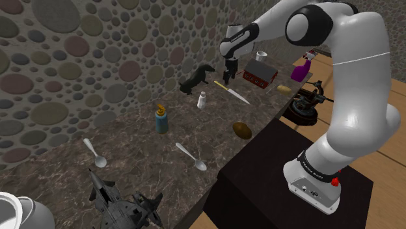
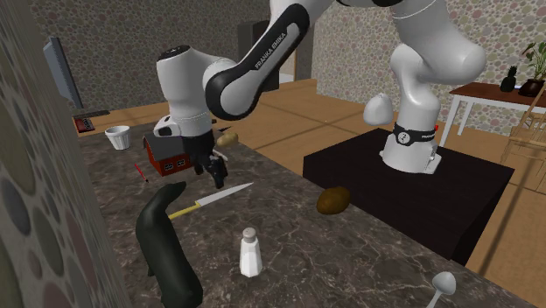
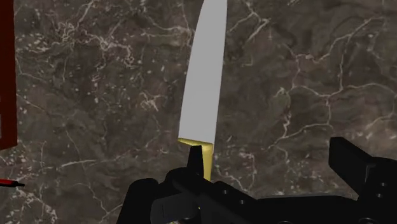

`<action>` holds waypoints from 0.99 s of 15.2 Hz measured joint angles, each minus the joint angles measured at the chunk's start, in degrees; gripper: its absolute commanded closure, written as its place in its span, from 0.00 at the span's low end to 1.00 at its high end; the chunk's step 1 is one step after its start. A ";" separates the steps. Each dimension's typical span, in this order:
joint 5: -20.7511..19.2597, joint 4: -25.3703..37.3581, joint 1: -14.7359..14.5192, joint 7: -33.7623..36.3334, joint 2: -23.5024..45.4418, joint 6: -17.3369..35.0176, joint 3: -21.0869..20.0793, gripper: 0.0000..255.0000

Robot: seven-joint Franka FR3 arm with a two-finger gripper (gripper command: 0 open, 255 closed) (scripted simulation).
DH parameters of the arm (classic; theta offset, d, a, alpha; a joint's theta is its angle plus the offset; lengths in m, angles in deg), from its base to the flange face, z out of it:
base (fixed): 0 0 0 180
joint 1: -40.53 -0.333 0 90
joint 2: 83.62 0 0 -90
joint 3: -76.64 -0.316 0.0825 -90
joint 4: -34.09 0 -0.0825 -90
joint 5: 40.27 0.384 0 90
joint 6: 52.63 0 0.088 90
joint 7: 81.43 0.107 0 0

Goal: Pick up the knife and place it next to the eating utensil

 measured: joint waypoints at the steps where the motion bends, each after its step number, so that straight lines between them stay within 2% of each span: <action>1: 0.13 3.17 0.44 -0.31 2.70 -0.54 -0.09 0.00; 6: 0.44 20.36 2.53 -1.65 15.29 -5.37 -0.33 0.00; 8: 0.51 23.30 2.95 -1.81 18.05 -5.54 -0.39 0.00; 15: 0.59 24.09 3.56 -2.02 21.37 -2.99 -0.47 0.00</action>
